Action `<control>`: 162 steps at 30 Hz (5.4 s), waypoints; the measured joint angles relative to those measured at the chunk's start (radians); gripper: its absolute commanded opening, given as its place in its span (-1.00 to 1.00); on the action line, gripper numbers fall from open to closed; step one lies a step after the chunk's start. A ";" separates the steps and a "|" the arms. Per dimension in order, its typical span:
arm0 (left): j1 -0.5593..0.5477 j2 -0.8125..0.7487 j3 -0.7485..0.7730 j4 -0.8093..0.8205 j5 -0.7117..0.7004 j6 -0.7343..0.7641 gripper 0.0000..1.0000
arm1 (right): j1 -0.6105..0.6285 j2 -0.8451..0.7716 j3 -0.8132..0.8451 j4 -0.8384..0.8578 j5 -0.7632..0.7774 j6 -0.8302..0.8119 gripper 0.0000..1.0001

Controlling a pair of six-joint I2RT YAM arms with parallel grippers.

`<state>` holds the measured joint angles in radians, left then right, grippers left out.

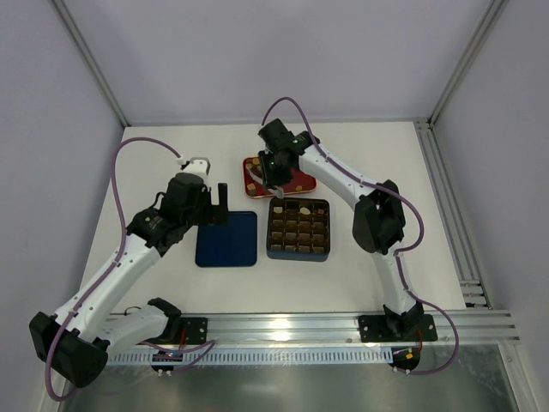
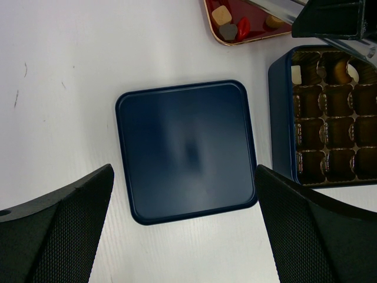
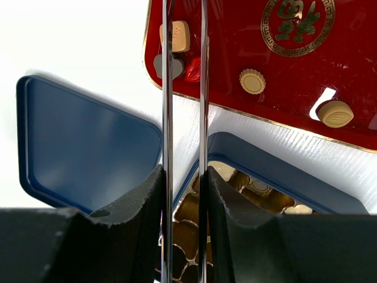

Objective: Pack the chocolate

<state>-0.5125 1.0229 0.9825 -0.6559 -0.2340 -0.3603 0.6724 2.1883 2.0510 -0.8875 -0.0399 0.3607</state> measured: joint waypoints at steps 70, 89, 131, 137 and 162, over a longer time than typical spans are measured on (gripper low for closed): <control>0.000 0.010 0.000 0.000 0.000 -0.002 0.99 | -0.037 -0.926 -0.853 0.094 -0.060 0.017 -0.54; 0.000 0.016 0.000 0.000 0.000 -0.002 1.00 | 0.082 -0.915 -0.905 0.102 -0.041 0.055 -0.54; 0.000 0.016 0.000 0.000 0.000 -0.002 0.99 | 0.106 -0.885 -0.916 0.101 0.012 0.059 -0.16; 0.000 0.016 0.000 0.000 0.000 -0.002 0.99 | 0.106 -0.885 -0.916 0.100 0.013 0.058 -0.16; 0.000 0.016 0.000 0.000 0.000 -0.002 0.99 | -0.046 -0.668 -0.568 0.080 0.012 -0.012 -0.17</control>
<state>-0.5125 1.0386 0.9825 -0.6556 -0.2344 -0.3626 0.6262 1.5204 1.4834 -0.8074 -0.0280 0.3485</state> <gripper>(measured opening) 0.996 0.421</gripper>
